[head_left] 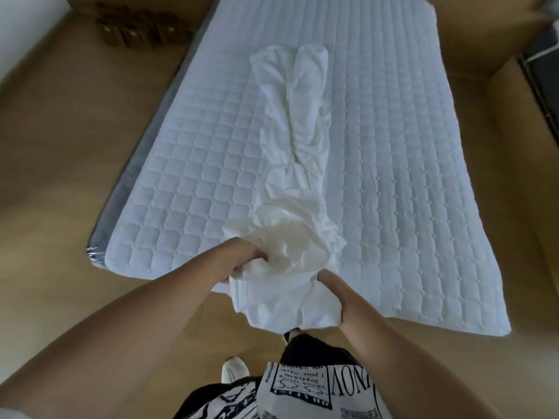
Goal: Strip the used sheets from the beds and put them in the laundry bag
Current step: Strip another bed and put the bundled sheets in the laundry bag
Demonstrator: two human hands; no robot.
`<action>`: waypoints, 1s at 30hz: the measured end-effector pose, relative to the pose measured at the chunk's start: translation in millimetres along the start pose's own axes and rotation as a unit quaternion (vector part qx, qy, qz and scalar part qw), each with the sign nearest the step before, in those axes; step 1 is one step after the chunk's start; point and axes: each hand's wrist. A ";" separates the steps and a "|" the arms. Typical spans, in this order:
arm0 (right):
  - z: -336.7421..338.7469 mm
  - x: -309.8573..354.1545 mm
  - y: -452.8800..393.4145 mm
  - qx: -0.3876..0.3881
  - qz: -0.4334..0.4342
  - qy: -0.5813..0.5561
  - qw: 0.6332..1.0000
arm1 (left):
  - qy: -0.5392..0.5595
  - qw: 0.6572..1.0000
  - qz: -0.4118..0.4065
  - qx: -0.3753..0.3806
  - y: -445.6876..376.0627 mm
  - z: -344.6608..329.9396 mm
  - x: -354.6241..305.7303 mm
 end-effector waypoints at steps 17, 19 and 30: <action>29.9 159.4 -97.2 -0.126 0.211 0.501 0.830 | -0.084 0.974 -0.188 -0.096 -118.1 11.2 -110.0; 37.2 155.2 -127.4 -0.145 0.177 0.577 0.784 | -0.076 0.978 -0.171 -0.094 -143.7 5.5 -115.2; 46.3 163.1 -230.9 -0.121 0.098 0.382 0.911 | 0.021 0.985 -0.090 -0.143 -224.9 2.7 -135.4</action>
Point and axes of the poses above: each hand's wrist, its own y-axis away from the middle knuckle, its own z-axis out of the back of the hand, x = y × z, and after that the axes turned 7 degrees about y, right-handed
